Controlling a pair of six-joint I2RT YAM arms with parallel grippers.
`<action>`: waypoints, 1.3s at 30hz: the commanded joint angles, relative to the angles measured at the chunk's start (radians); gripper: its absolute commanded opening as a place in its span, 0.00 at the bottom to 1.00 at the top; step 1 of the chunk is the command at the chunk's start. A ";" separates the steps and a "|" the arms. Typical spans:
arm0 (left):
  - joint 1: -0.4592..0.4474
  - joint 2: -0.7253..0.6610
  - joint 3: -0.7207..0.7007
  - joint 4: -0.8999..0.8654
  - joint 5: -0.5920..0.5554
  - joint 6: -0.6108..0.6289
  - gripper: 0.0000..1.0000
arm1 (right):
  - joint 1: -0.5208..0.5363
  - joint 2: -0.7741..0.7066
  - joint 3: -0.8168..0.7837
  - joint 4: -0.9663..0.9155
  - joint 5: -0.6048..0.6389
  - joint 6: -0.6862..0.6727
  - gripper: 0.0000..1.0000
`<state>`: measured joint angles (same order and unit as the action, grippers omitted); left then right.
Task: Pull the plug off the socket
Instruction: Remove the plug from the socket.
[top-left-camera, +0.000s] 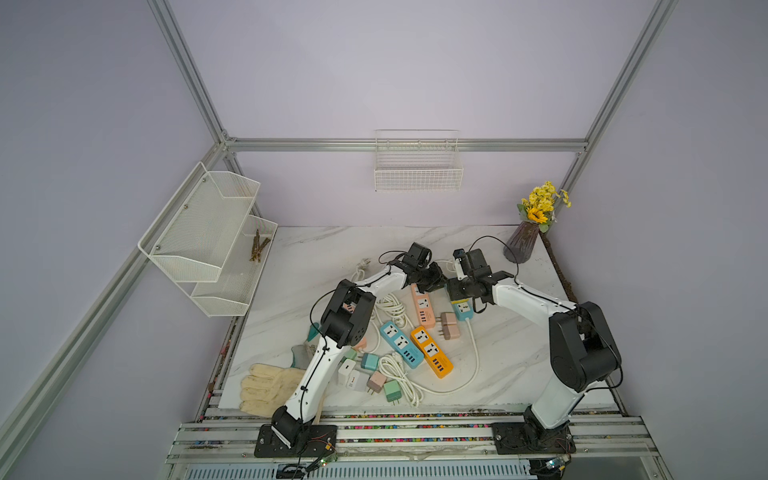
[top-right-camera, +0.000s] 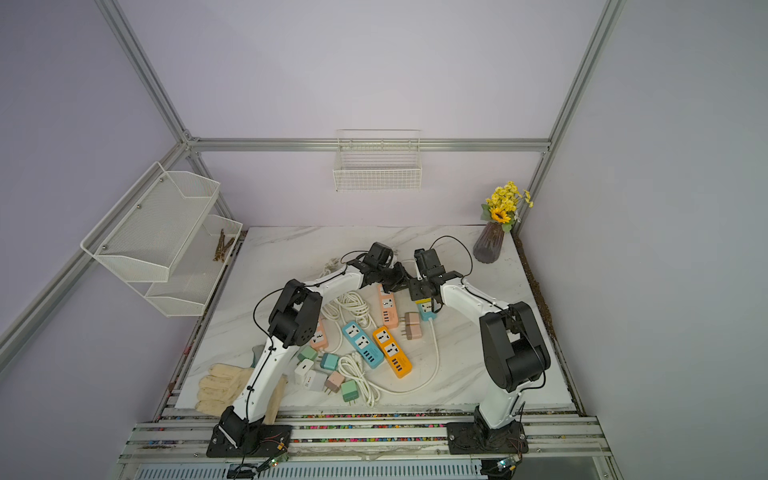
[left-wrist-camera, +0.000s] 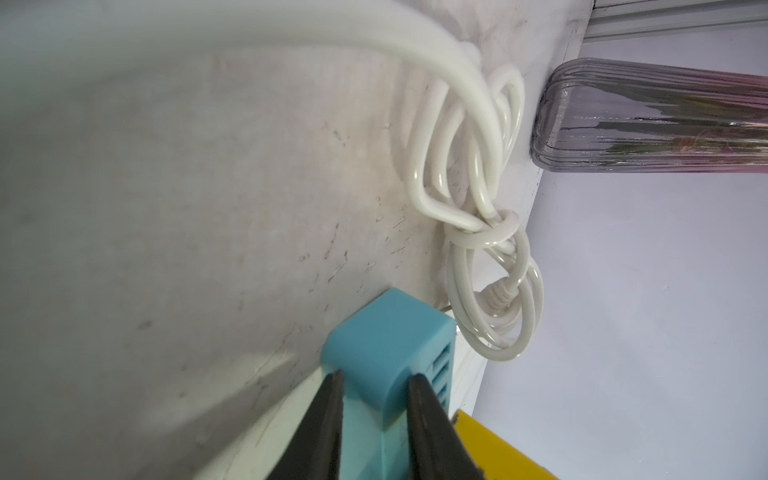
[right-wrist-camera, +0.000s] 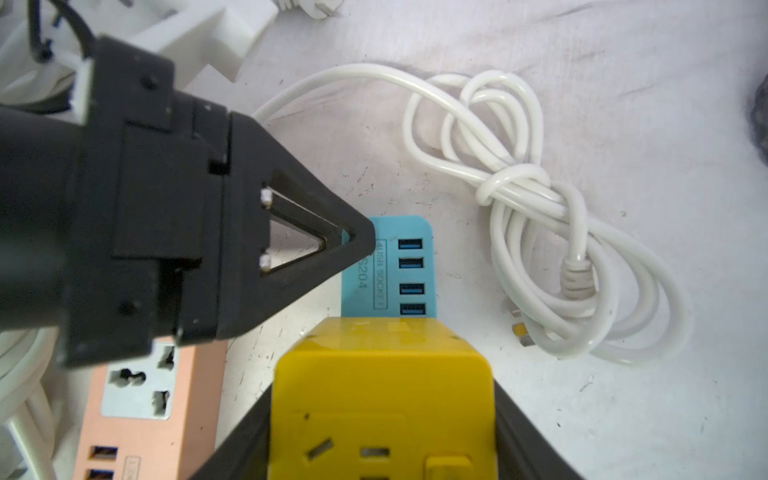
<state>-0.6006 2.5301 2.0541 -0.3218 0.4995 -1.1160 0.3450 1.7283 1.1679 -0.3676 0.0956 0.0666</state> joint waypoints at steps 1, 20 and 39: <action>0.004 0.060 -0.052 -0.132 -0.107 0.010 0.29 | -0.012 -0.059 -0.005 0.087 -0.022 0.023 0.17; 0.005 0.072 -0.040 -0.131 -0.107 0.019 0.28 | -0.007 -0.006 0.105 0.052 -0.126 0.071 0.15; 0.005 0.094 0.006 -0.149 -0.101 0.045 0.27 | 0.097 -0.148 -0.051 0.122 -0.024 0.014 0.14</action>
<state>-0.5980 2.5305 2.0769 -0.3717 0.5179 -1.0950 0.3851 1.6039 0.9955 -0.2226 0.0933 0.1310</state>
